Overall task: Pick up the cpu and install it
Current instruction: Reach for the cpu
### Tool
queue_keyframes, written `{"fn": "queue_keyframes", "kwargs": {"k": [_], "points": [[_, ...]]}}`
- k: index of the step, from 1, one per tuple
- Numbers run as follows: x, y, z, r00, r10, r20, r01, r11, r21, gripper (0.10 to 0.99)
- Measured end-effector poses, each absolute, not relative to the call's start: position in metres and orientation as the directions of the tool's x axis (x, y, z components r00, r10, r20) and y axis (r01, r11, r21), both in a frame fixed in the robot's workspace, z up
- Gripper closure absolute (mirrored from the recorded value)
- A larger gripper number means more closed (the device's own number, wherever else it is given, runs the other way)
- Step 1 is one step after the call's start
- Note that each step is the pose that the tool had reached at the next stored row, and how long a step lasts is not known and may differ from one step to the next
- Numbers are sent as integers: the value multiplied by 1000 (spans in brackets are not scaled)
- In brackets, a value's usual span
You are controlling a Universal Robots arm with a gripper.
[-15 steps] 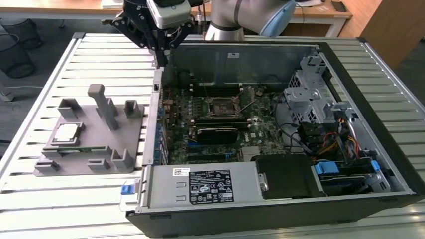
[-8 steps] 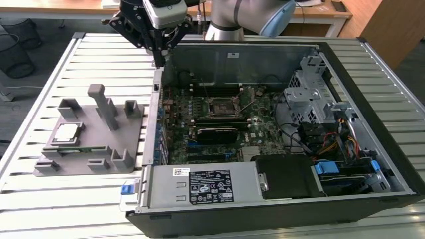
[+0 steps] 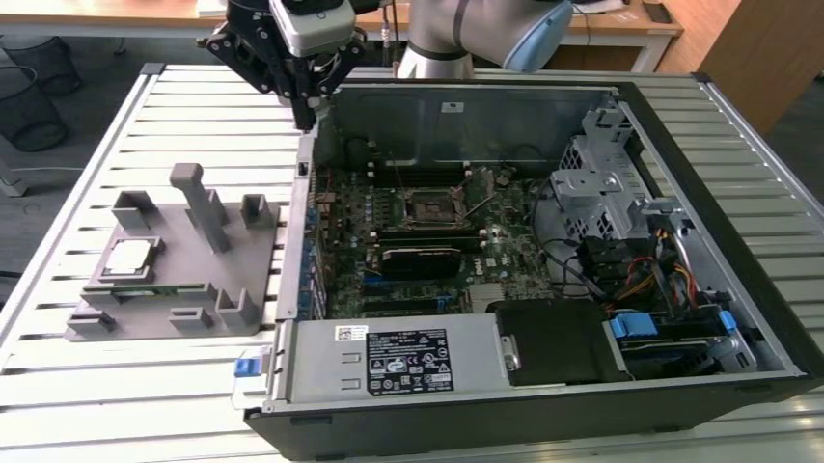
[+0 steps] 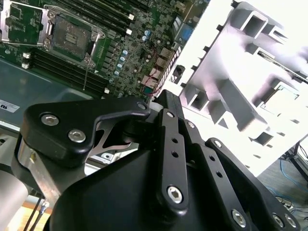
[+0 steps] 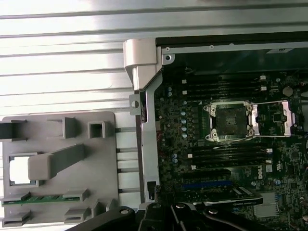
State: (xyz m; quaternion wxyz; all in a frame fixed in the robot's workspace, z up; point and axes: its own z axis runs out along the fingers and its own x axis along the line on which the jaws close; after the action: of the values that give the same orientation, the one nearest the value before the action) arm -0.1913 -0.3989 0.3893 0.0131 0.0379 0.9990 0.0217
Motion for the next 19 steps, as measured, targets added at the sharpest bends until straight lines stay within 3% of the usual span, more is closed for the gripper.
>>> {"fn": "queue_keyframes", "kwargs": {"k": [19], "points": [[-206,-399,388,-997,76,-24,75,996,44,980]]}}
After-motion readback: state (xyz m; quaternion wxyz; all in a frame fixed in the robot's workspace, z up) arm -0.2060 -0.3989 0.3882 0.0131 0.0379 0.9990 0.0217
